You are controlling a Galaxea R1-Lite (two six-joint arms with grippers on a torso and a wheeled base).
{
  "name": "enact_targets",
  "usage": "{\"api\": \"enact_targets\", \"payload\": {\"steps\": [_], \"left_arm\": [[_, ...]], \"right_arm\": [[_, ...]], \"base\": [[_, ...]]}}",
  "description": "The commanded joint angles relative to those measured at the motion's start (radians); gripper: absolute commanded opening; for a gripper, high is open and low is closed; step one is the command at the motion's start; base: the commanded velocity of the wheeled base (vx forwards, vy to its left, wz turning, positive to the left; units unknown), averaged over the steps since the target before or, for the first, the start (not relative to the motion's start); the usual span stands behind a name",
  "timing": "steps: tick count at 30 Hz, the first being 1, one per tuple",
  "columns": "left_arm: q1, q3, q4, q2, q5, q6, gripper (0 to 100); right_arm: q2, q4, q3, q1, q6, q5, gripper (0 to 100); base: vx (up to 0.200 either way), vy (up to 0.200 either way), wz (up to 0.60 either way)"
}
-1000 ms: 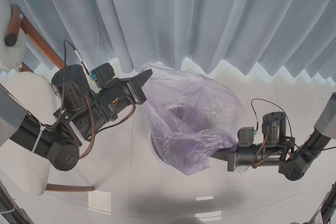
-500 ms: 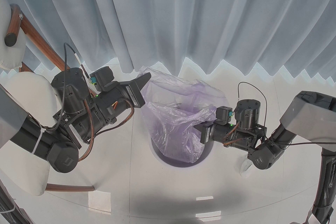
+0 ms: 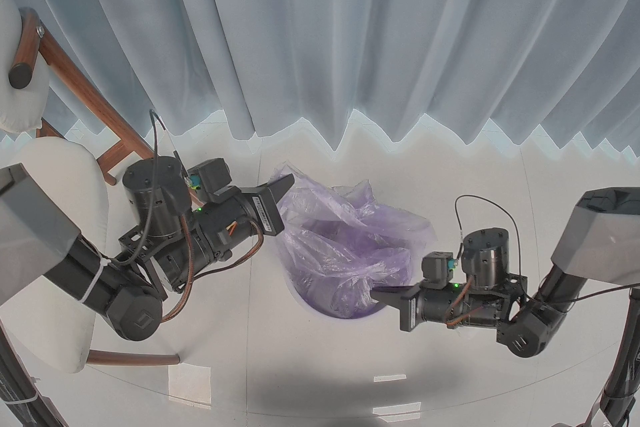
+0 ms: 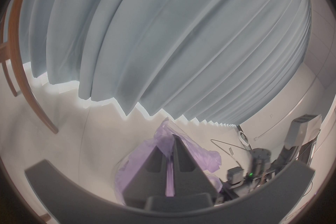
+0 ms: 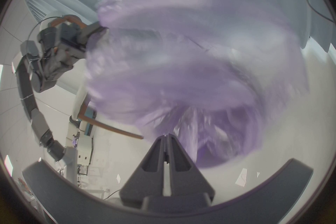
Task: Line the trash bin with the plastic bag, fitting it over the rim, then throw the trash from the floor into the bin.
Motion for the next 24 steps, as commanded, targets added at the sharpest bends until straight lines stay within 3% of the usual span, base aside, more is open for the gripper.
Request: {"api": "enact_targets", "payload": {"steps": [1, 7, 12, 13, 18, 19, 24], "left_arm": [[0.008, 0.007, 0.003, 0.100, 0.000, 0.006, 0], [0.029, 0.053, 0.000, 0.104, 0.006, 0.047, 0], [0.031, 0.052, 0.000, 0.084, 0.006, 0.047, 0], [0.031, 0.049, 0.000, 0.070, 0.005, 0.046, 0], [0.031, 0.052, 0.000, 0.055, 0.000, 0.043, 0], [0.031, 0.052, -0.002, 0.055, 0.000, 0.043, 0], [0.031, 0.040, -0.002, 0.055, -0.003, 0.043, 0]], "right_arm": [[-0.219, 0.020, 0.228, -0.006, -0.004, 0.052, 0], [-0.389, 0.159, 0.333, -0.070, 0.003, 0.090, 0], [-0.347, 0.190, 0.254, -0.173, -0.009, 0.067, 0], [-0.301, 0.176, 0.190, -0.213, -0.009, 0.027, 0], [-0.251, 0.185, 0.102, -0.247, -0.036, 0.015, 0], [-0.239, 0.184, 0.106, -0.245, -0.058, 0.015, 100], [-0.146, 0.104, 0.102, -0.239, -0.138, 0.012, 100]], "base": [[0.000, 0.000, 0.00], [0.000, 0.000, 0.00], [0.000, 0.000, 0.00], [0.000, 0.000, 0.00], [0.000, 0.000, 0.00], [0.000, 0.000, 0.00], [0.000, 0.000, 0.00]]}}
